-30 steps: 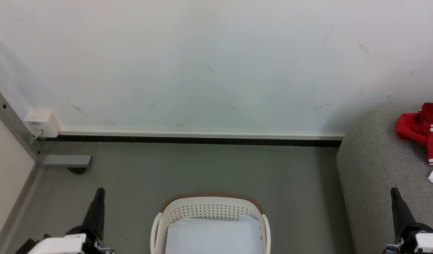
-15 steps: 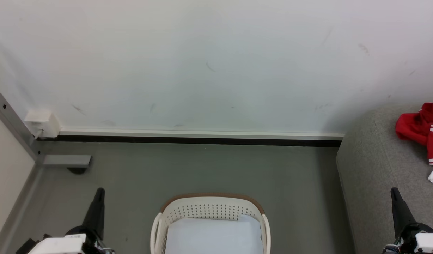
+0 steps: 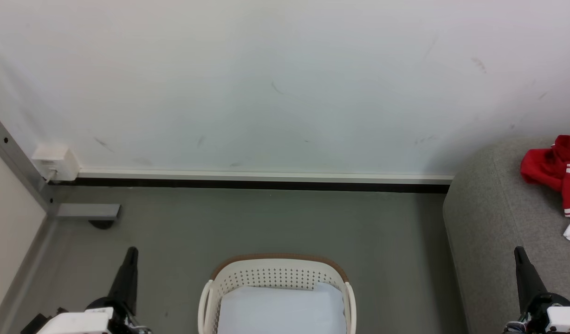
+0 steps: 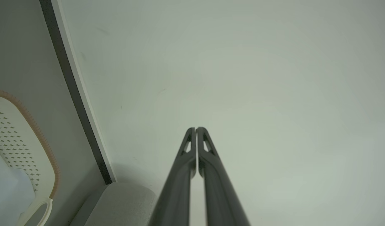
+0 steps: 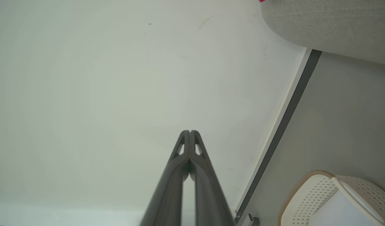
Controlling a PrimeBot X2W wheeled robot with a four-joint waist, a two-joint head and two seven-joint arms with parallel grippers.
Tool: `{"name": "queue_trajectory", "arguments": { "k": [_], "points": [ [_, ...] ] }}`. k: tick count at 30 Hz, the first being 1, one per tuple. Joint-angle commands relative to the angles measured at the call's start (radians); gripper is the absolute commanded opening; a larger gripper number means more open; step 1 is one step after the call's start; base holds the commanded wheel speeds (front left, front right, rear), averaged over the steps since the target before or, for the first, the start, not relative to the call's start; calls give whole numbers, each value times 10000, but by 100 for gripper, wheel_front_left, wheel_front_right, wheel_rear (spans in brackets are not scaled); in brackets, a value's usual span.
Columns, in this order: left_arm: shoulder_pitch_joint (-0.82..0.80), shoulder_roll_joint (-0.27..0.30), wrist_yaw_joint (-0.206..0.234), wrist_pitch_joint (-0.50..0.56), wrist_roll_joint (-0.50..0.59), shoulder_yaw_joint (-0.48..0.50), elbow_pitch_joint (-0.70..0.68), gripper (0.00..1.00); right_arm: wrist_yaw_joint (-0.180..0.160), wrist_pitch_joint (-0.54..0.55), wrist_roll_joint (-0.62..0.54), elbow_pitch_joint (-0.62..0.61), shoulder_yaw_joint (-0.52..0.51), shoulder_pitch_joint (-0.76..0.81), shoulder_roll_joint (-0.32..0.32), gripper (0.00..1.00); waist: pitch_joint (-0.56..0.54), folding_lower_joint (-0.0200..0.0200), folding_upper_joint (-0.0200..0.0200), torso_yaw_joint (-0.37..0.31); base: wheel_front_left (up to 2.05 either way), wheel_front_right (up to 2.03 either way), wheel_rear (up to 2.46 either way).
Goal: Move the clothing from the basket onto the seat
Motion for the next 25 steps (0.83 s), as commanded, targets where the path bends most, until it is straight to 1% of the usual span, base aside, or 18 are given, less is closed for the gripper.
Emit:
{"name": "queue_trajectory", "arguments": {
  "k": [1,25],
  "points": [
    [-66,21,-56,37,-135,21,-31,0,-21,27,21,-40,-33,-108,-68,0,0,0,-1,0,0,0,0],
    [-66,21,-56,37,-136,18,-32,0,-21,26,21,-40,-32,-109,-66,0,0,0,-1,0,0,0,0]
  ]
}}
